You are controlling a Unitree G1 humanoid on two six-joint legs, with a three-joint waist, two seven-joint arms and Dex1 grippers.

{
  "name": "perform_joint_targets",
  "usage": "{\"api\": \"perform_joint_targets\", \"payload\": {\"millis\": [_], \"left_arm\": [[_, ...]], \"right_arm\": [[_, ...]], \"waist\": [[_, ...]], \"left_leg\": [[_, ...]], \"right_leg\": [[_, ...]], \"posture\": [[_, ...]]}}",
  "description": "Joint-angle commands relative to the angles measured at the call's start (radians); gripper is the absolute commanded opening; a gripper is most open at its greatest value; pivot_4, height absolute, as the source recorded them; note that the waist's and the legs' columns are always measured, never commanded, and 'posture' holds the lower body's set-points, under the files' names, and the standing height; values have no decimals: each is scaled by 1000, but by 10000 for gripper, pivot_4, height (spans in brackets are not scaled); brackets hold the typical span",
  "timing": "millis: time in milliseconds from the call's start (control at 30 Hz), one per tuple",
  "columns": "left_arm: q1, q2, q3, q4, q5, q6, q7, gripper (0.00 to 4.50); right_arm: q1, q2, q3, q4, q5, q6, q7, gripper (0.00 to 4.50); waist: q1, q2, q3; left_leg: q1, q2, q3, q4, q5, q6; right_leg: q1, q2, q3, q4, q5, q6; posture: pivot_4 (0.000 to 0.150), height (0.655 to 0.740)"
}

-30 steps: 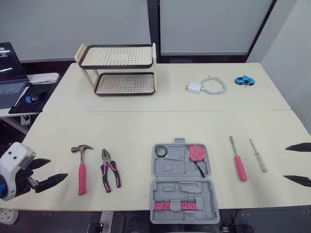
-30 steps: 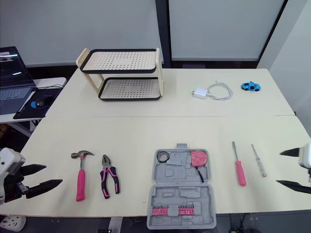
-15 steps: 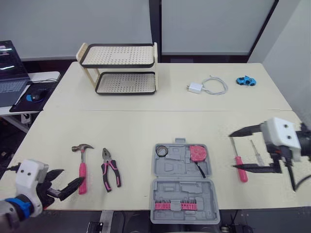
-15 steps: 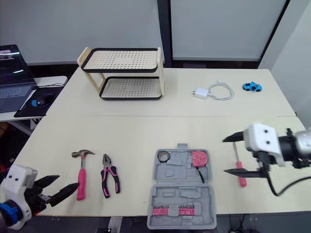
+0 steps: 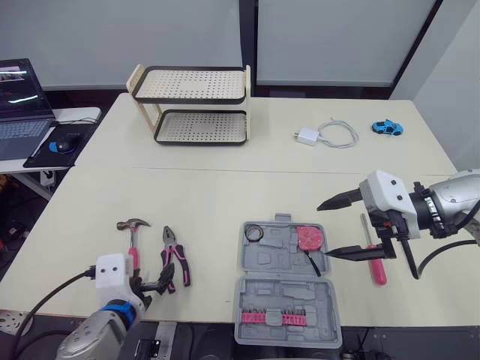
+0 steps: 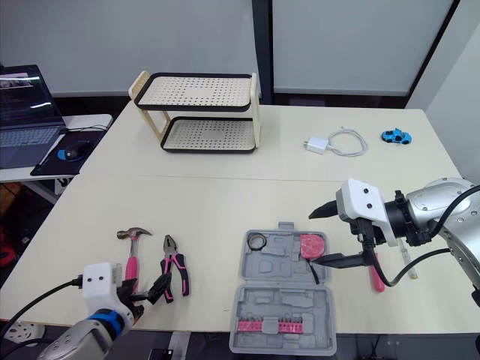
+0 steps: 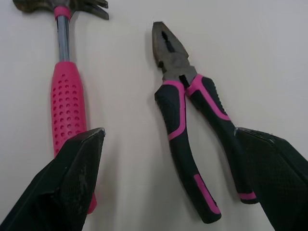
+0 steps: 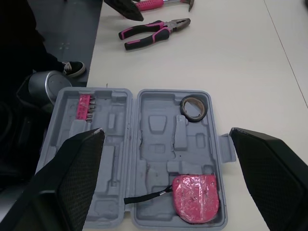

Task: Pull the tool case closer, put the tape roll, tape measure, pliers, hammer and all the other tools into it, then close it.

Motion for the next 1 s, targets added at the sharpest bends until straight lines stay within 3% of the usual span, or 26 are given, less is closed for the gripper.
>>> {"api": "perform_joint_targets", "payload": {"millis": [33,467,867,1000], "left_arm": [[-23,-16,-32,40,38,-55,40,45000],[-138,-83,-129,217,76,-223,70,45000],[-181,-67,-169,279,109,-114,128,45000],[-190,-66,-159,265,102,-59,141,36761]], "right_arm": [[-24,5,-4,-26,19,6,1,44512],[-12,15,-4,-51,41,29,-17,44512],[-26,2,-29,-49,87,89,-32,44512],[-36,1,-43,-49,114,122,-40,45000]], "waist": [[0,0,0],[1,0,0],[1,2,-1],[1,3,-2]], "left_leg": [[0,0,0,0,0,0],[0,-2,0,0,0,0],[0,-3,-1,0,0,0],[0,-4,-1,0,0,0]], "right_leg": [[0,0,0,0,0,0],[0,0,0,0,0,0],[0,0,0,1,0,1],[0,-1,0,1,0,1]], "posture": [[1500,7400],[1500,7400],[1500,7400],[1500,7400]]}}
